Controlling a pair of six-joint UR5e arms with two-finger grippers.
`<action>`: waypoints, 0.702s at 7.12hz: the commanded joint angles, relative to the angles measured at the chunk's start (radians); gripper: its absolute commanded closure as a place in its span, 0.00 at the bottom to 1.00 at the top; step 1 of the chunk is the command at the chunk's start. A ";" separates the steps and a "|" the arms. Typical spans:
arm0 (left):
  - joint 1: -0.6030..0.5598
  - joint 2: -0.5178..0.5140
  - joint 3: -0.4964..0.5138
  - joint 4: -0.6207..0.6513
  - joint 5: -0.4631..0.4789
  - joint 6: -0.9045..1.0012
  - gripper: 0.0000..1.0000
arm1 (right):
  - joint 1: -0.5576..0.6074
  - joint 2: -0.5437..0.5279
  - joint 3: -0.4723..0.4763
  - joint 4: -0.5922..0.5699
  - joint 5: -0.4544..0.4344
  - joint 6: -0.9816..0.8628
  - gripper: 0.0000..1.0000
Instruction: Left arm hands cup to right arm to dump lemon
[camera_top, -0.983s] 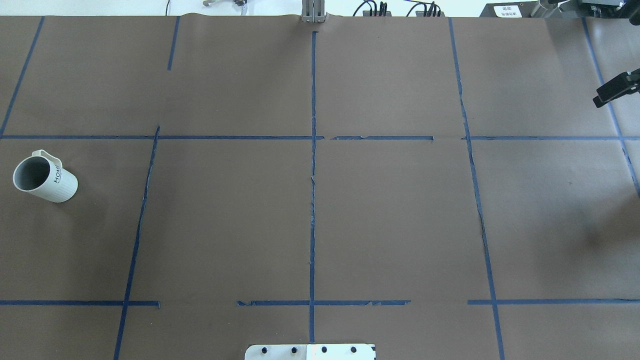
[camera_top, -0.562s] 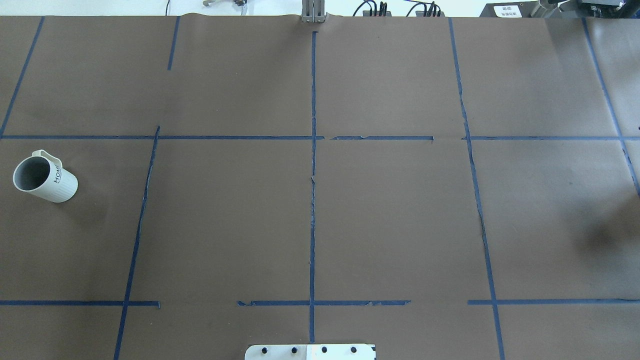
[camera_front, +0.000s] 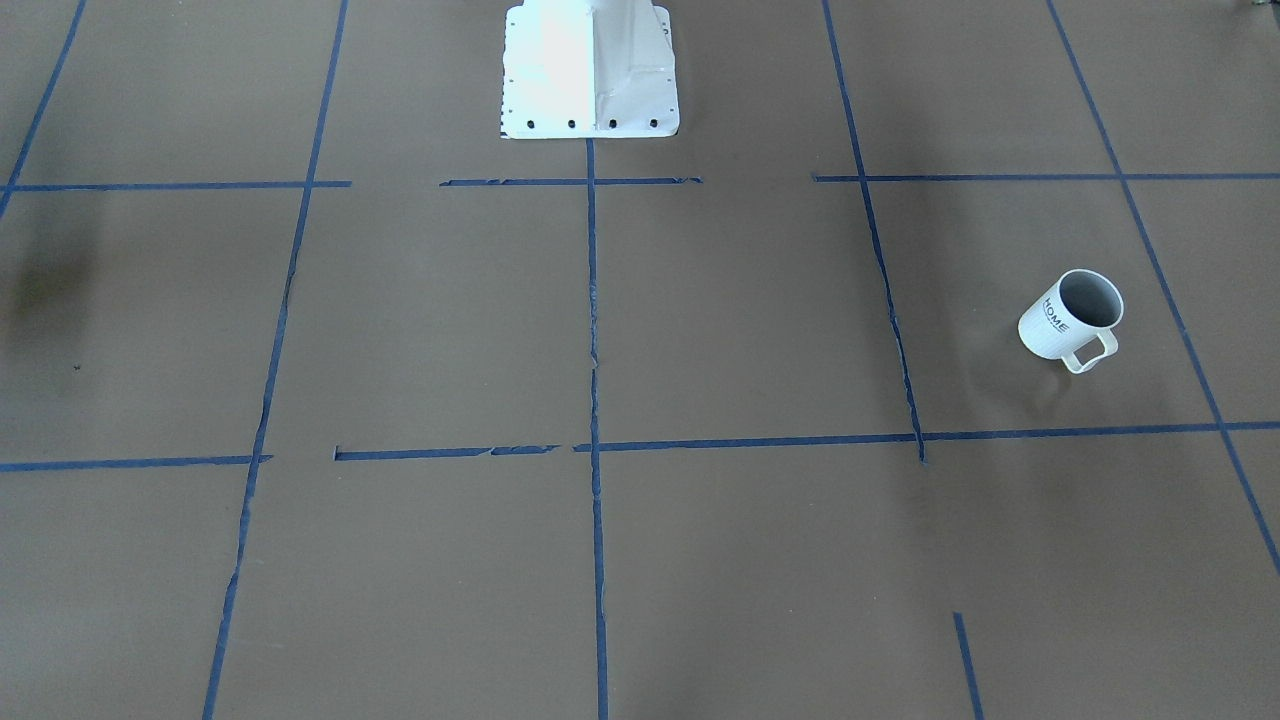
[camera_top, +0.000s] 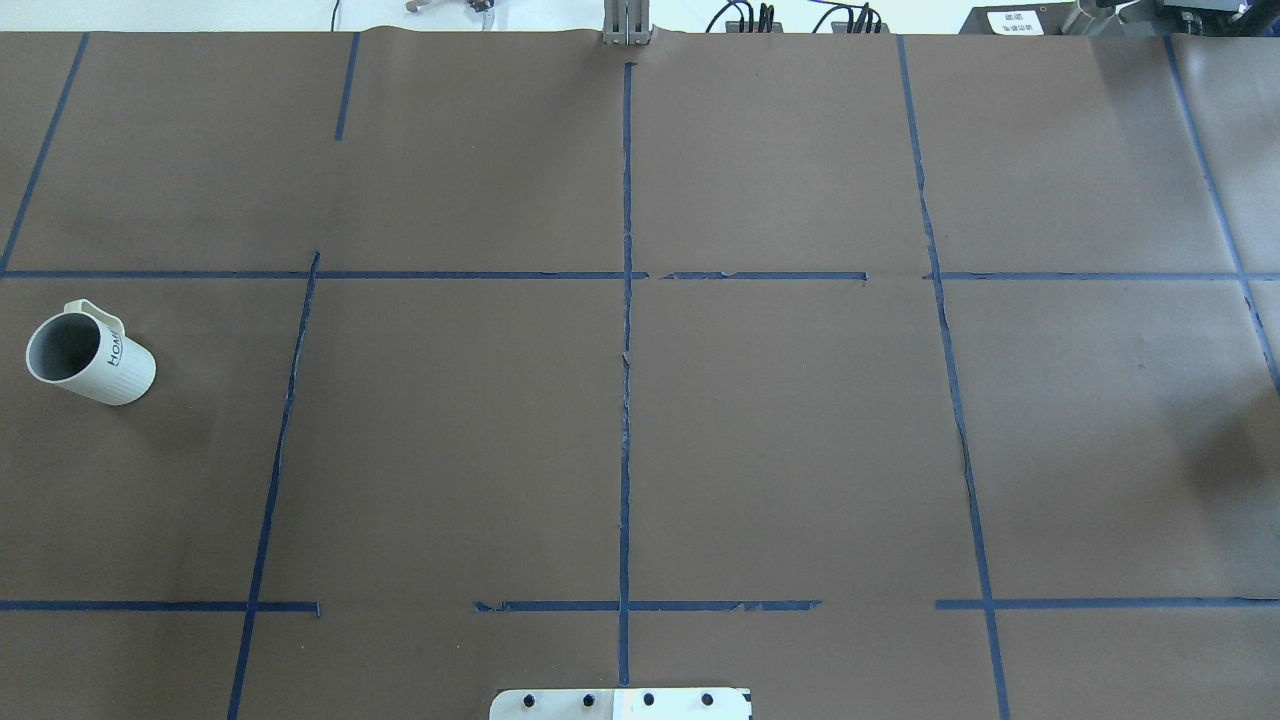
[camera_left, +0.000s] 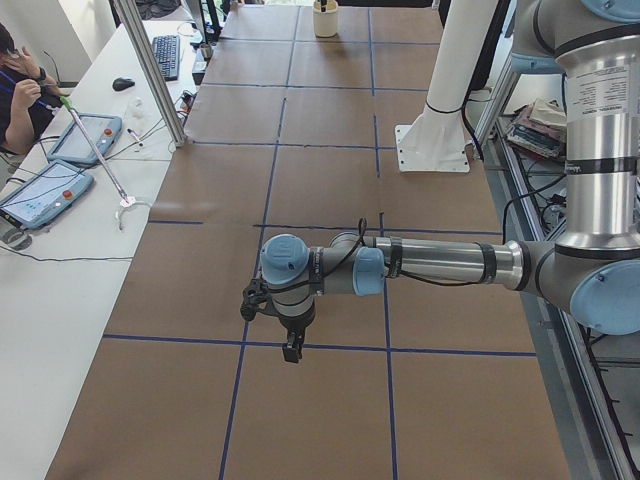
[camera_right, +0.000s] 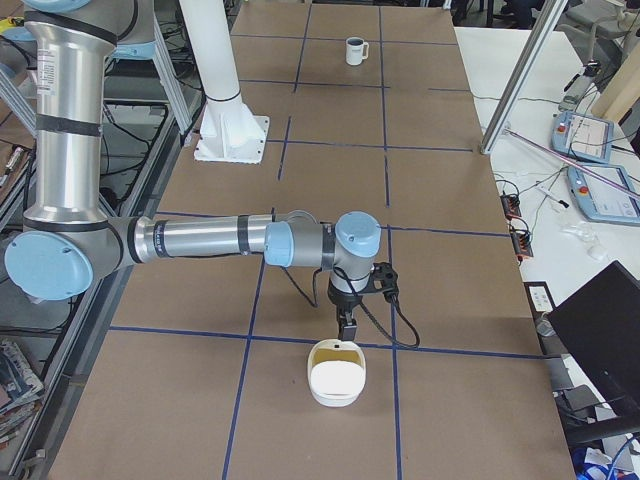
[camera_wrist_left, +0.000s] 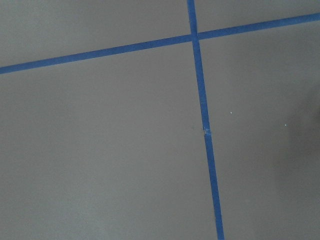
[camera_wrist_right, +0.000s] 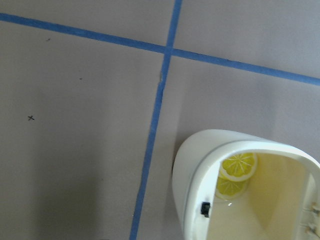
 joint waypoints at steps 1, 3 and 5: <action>0.000 0.002 0.001 -0.003 -0.004 -0.001 0.00 | 0.052 -0.041 0.001 0.047 0.017 0.001 0.00; 0.000 0.004 0.001 -0.003 -0.009 0.000 0.00 | 0.050 -0.039 -0.001 0.052 0.019 0.010 0.00; 0.000 0.007 0.001 -0.002 -0.001 0.002 0.00 | 0.050 -0.039 -0.001 0.053 0.019 0.009 0.00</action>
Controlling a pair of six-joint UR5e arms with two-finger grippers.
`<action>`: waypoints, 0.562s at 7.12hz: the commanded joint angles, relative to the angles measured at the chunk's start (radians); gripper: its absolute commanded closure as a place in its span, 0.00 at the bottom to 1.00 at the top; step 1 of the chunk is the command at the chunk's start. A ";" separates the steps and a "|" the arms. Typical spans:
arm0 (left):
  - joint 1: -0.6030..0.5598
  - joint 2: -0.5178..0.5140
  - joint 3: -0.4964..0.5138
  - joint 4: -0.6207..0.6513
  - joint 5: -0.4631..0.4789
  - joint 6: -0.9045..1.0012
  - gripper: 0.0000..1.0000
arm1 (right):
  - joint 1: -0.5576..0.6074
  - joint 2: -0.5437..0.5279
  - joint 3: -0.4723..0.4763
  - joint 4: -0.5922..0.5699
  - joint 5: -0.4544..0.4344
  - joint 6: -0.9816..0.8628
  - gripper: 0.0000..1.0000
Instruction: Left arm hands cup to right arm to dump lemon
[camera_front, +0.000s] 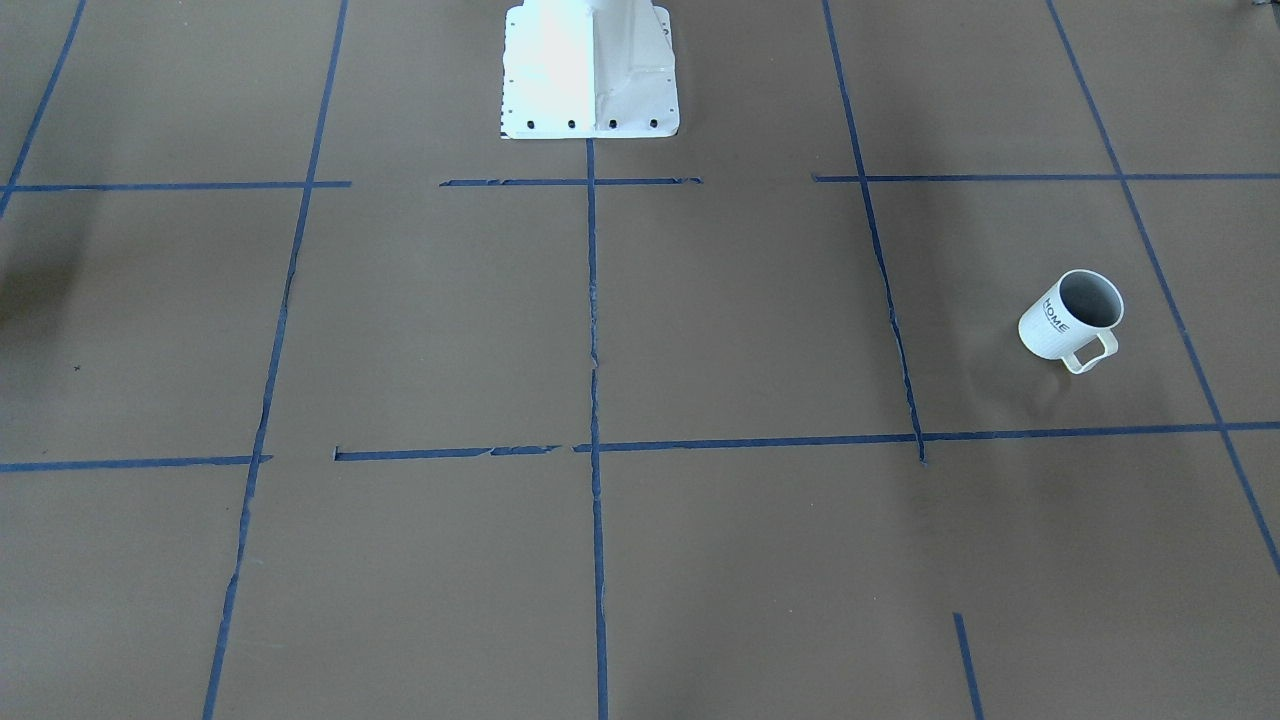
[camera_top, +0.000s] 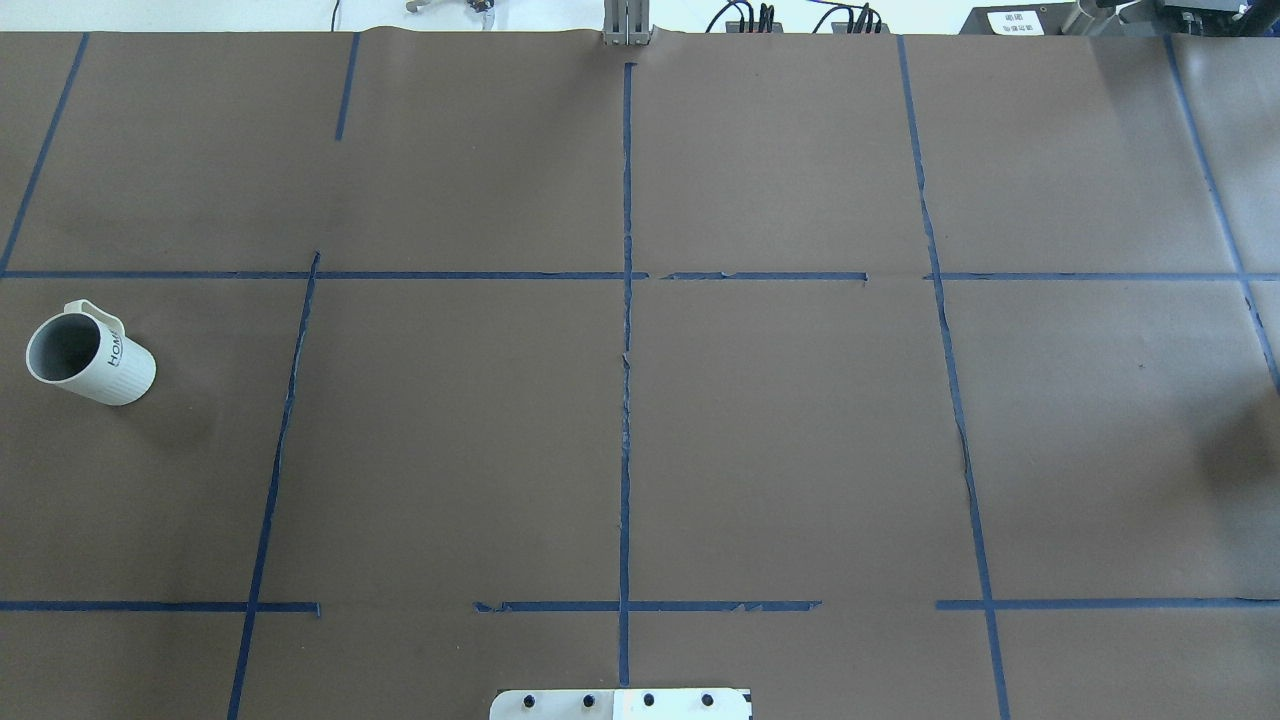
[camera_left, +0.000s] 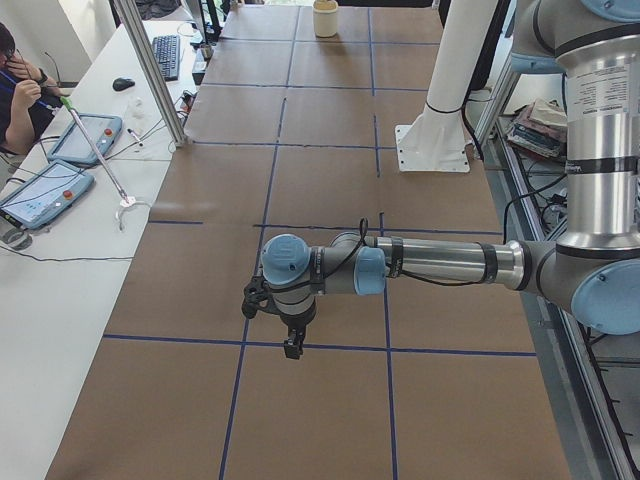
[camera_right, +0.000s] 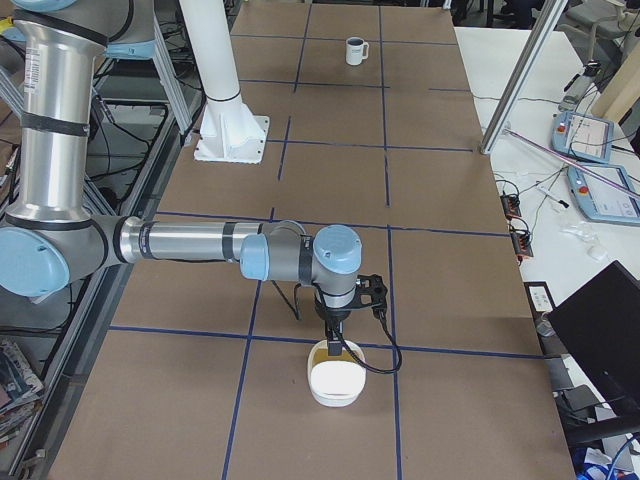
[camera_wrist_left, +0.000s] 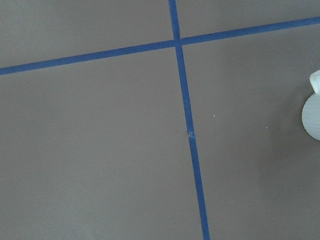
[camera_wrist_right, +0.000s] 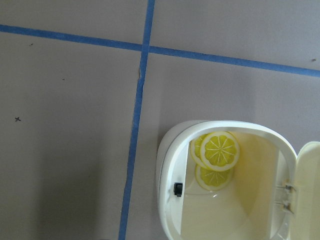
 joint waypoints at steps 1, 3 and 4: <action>0.000 0.007 0.000 0.000 0.003 0.001 0.00 | 0.000 0.000 0.000 0.001 0.006 0.000 0.00; 0.000 0.009 0.000 0.000 0.004 0.000 0.00 | 0.000 0.000 0.000 0.001 0.020 -0.001 0.00; 0.000 0.009 0.000 0.000 0.004 0.000 0.00 | 0.000 0.000 0.000 0.001 0.020 -0.001 0.00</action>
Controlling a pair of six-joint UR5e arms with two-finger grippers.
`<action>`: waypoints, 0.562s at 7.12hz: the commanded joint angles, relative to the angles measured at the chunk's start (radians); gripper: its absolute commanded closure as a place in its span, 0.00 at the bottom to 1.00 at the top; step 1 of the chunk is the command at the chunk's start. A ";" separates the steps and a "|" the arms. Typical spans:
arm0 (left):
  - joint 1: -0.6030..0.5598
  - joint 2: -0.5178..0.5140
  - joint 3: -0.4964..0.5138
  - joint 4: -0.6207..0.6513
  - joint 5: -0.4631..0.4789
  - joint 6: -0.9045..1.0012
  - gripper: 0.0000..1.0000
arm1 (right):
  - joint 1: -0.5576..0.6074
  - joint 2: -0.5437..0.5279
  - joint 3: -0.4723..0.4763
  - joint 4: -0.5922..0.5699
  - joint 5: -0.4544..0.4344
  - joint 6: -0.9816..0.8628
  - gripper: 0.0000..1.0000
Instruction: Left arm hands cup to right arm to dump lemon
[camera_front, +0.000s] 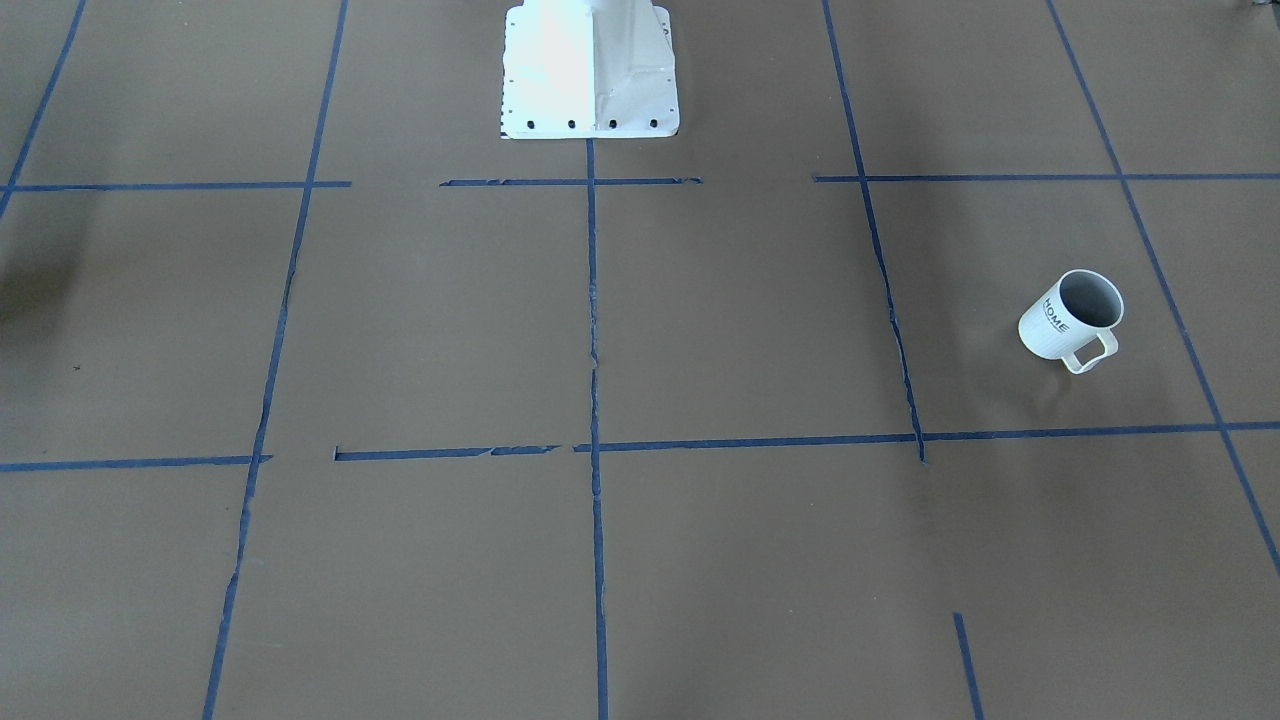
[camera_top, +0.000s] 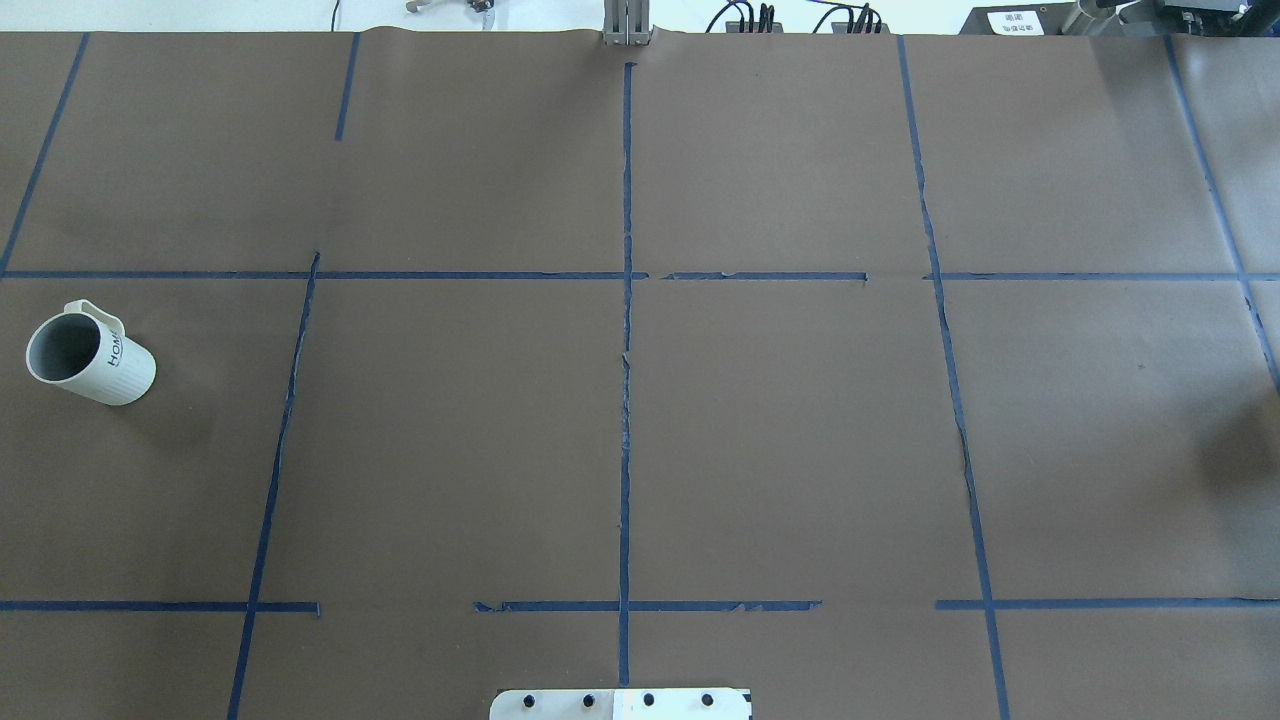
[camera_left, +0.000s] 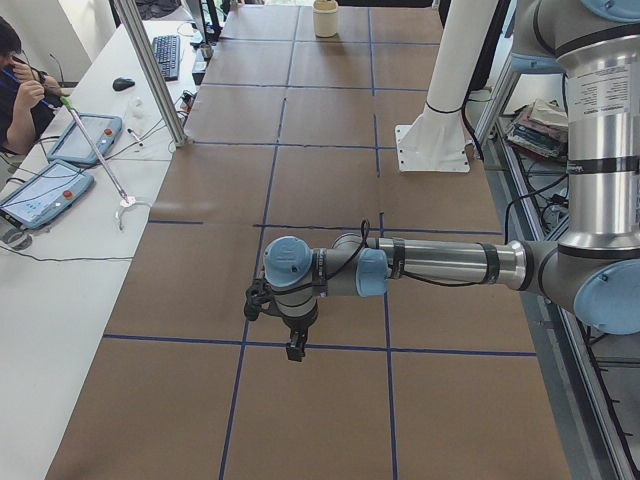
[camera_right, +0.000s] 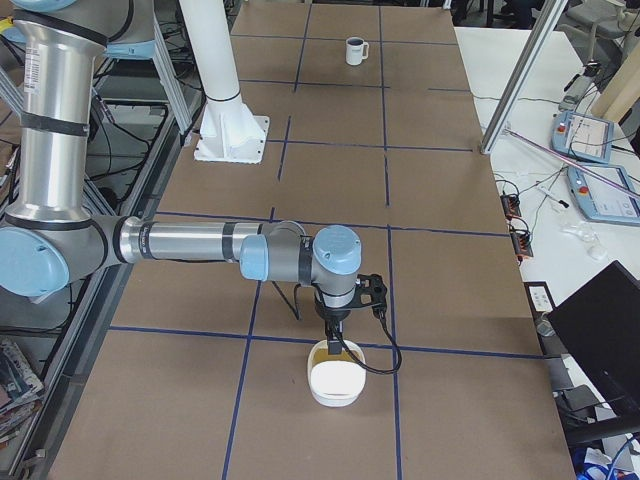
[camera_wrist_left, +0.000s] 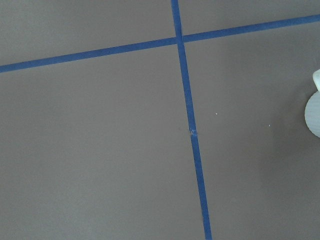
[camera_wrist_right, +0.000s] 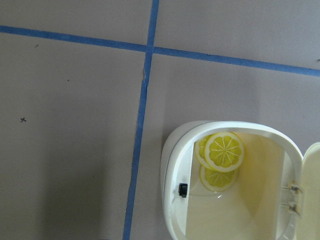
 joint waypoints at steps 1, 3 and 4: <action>0.000 0.001 -0.002 0.000 0.001 -0.001 0.00 | 0.000 0.000 -0.001 0.000 0.002 -0.001 0.00; 0.000 0.001 0.000 0.000 0.001 0.001 0.00 | -0.003 -0.002 -0.001 0.006 0.002 -0.001 0.00; 0.000 0.001 -0.002 0.000 0.001 0.001 0.00 | -0.005 -0.002 -0.001 0.006 0.002 -0.001 0.00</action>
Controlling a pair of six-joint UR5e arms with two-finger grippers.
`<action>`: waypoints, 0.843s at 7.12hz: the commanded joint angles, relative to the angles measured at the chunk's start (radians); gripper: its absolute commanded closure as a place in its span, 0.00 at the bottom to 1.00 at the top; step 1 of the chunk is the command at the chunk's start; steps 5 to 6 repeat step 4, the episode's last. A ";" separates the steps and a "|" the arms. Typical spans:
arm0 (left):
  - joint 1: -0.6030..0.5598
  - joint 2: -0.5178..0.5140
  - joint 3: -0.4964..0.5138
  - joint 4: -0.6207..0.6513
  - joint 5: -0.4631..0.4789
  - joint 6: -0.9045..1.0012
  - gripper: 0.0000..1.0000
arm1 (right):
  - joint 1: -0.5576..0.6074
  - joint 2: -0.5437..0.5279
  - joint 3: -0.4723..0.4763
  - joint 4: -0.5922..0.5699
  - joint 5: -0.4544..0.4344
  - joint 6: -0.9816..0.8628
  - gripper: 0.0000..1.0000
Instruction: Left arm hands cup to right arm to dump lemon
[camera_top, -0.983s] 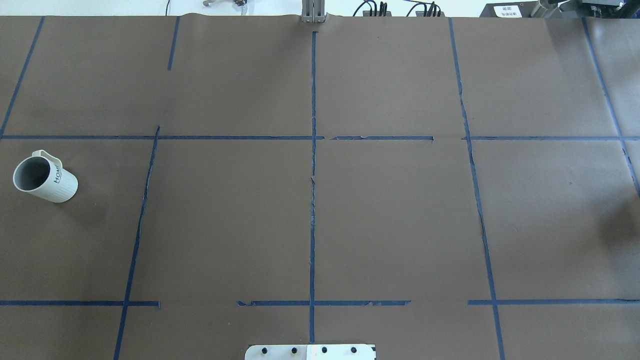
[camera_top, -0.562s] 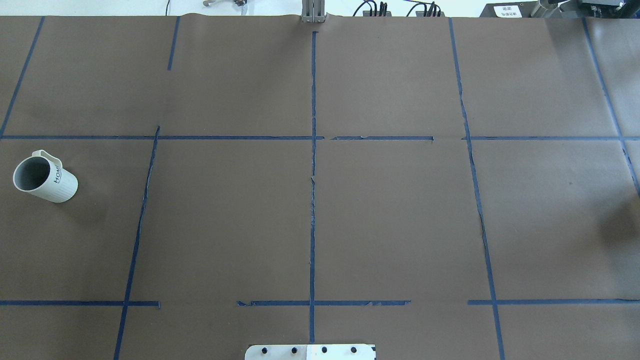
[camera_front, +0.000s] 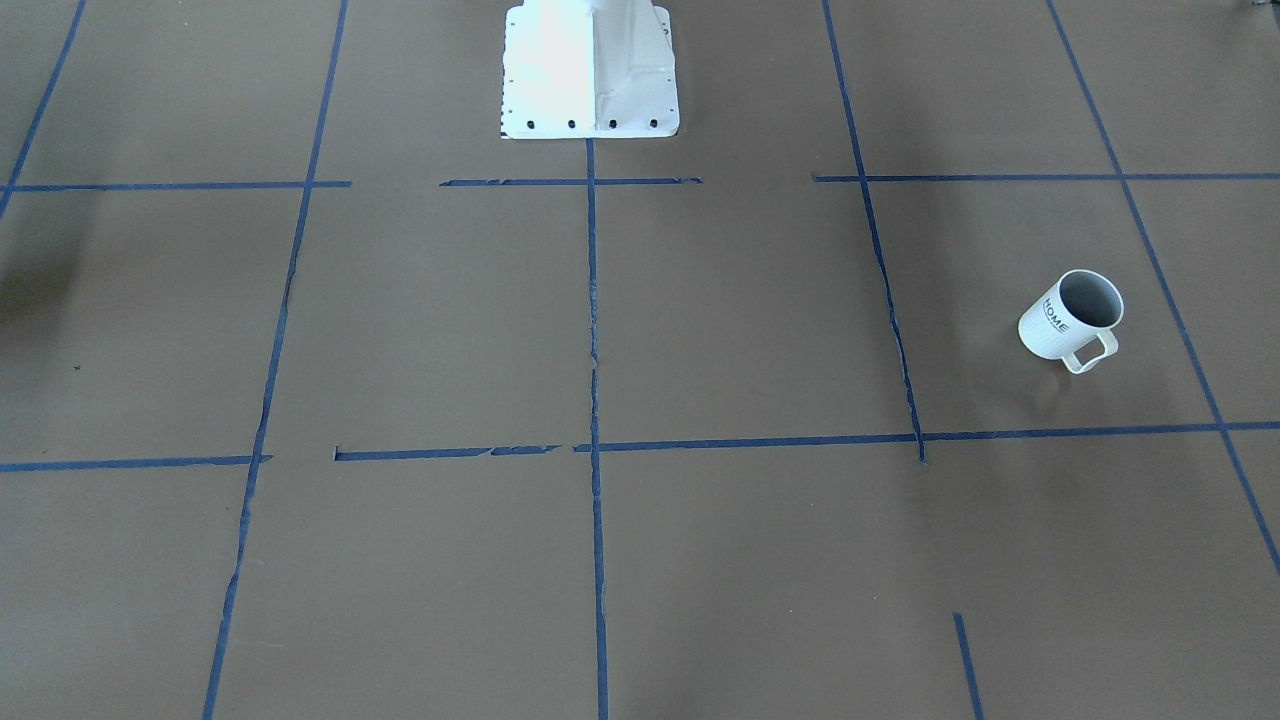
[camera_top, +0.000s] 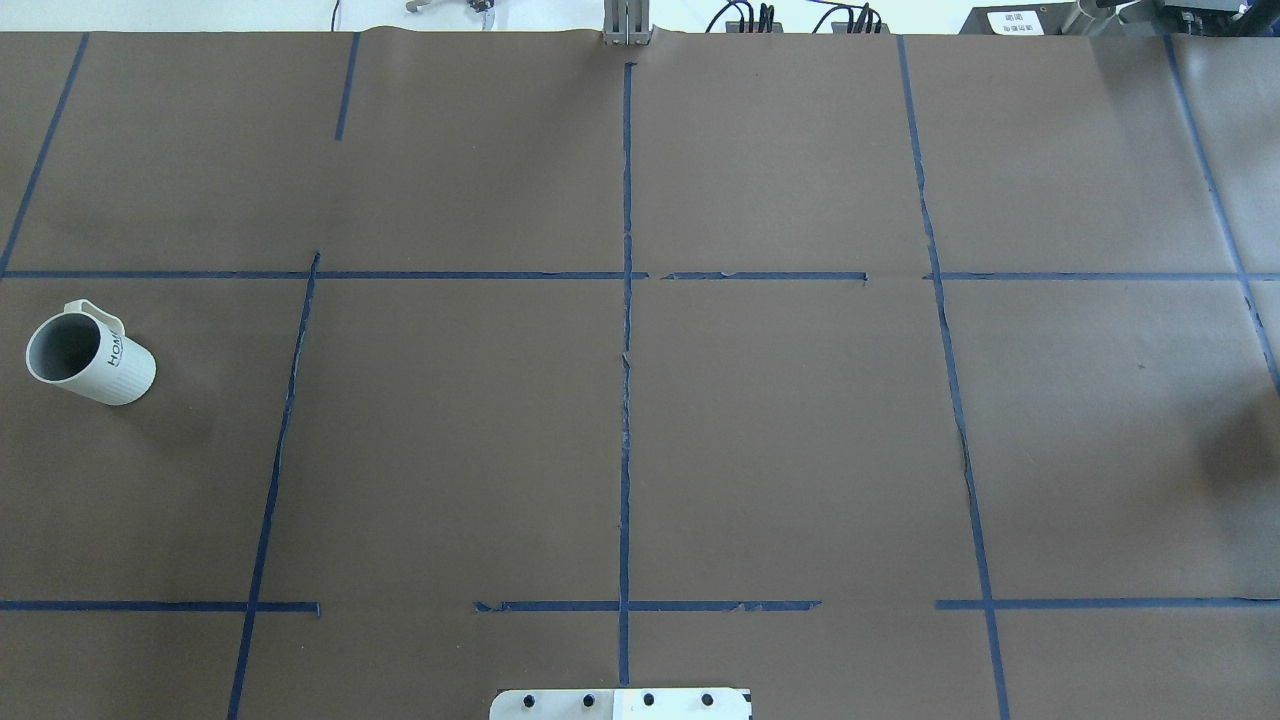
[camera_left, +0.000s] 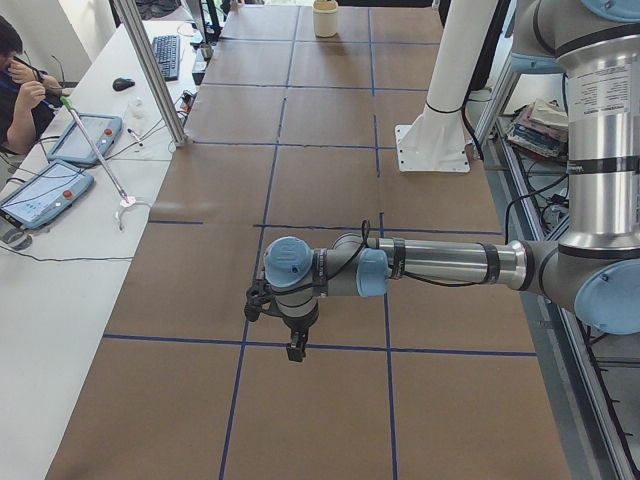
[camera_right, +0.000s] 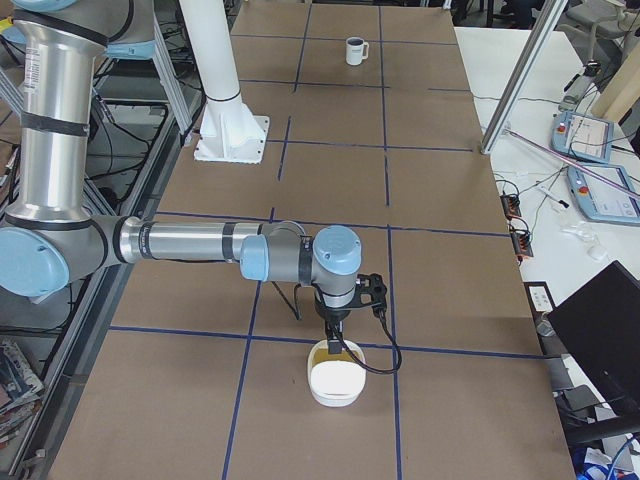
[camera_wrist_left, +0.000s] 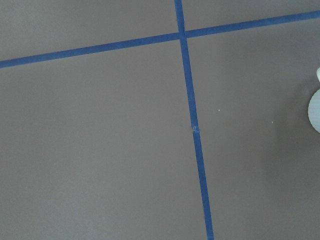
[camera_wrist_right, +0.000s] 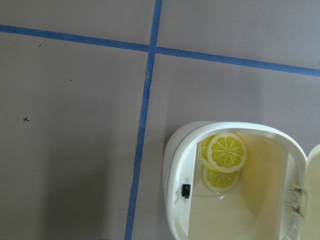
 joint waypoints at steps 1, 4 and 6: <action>0.000 0.000 -0.003 0.000 0.000 0.000 0.00 | -0.005 -0.001 0.000 0.002 0.000 0.000 0.00; 0.000 0.000 -0.007 0.000 0.000 0.000 0.00 | -0.012 -0.001 0.000 0.002 0.000 -0.002 0.00; 0.000 0.000 -0.007 0.000 0.000 0.000 0.00 | -0.012 -0.001 0.000 0.002 0.000 -0.002 0.00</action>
